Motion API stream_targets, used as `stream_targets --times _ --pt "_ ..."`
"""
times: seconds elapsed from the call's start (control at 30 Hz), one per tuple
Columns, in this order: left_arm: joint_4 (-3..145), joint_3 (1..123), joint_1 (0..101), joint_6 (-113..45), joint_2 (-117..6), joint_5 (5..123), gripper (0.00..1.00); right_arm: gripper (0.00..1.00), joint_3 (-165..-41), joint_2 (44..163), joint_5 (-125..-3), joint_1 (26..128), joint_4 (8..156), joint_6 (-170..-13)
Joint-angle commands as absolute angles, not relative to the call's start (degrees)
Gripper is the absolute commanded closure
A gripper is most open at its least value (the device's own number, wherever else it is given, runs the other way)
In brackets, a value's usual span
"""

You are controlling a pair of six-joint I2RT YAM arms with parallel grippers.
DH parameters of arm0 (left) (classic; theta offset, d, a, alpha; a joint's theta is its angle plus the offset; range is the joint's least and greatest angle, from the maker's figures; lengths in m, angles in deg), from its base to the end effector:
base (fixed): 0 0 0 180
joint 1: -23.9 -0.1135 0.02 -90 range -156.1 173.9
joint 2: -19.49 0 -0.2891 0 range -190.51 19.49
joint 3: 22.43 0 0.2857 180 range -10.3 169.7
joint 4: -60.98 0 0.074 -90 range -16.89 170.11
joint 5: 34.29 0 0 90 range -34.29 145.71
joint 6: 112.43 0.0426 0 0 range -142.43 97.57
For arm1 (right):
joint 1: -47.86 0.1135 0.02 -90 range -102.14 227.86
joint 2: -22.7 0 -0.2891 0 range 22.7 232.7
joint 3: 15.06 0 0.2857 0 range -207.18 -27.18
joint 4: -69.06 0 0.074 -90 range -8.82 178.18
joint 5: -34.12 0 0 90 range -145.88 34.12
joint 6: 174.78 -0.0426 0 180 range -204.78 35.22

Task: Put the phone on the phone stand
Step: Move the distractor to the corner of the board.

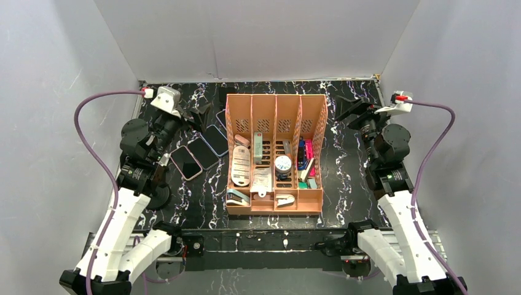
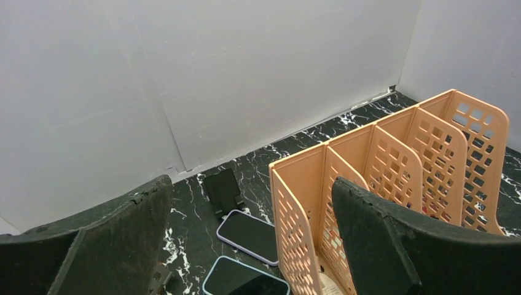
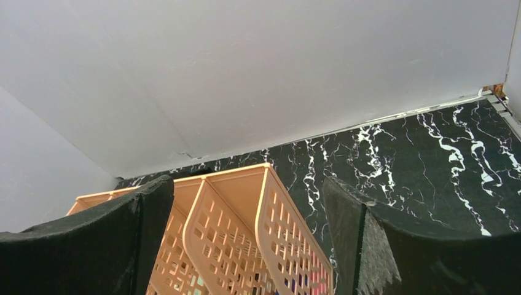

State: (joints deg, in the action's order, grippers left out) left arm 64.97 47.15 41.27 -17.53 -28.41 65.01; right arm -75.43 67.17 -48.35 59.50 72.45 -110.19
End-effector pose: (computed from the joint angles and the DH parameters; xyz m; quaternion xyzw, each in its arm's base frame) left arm 0.1909 -0.0669 0.4688 0.1778 0.5643 -0.1349 0.7948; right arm 0.1989 0.0353 0.4195 0.1257 0.6139 0.2083 0.7510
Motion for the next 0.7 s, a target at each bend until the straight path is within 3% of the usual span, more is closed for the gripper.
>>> stream_targets --times 0.0,0.2,0.4,0.53,0.67 --pt "63.1 45.3 41.2 -17.6 -28.5 63.8 0.02 0.01 -73.2 65.5 -47.3 59.5 67.6 -108.9" --pt "65.0 45.4 41.2 -19.2 -29.7 61.3 0.04 0.01 -72.4 67.4 -50.8 59.5 74.3 -103.4" --pt "68.4 44.5 41.2 -30.5 -37.4 63.3 0.22 0.16 -71.8 72.0 -47.5 59.5 82.1 -105.6" --pt "68.6 41.7 41.3 -33.3 -39.7 58.7 0.21 0.16 -68.1 72.3 -48.7 59.6 76.8 -105.6" --pt "64.6 38.6 41.3 -35.2 -41.4 64.0 0.2 0.2 -67.7 73.8 -49.4 59.7 74.8 -105.7"
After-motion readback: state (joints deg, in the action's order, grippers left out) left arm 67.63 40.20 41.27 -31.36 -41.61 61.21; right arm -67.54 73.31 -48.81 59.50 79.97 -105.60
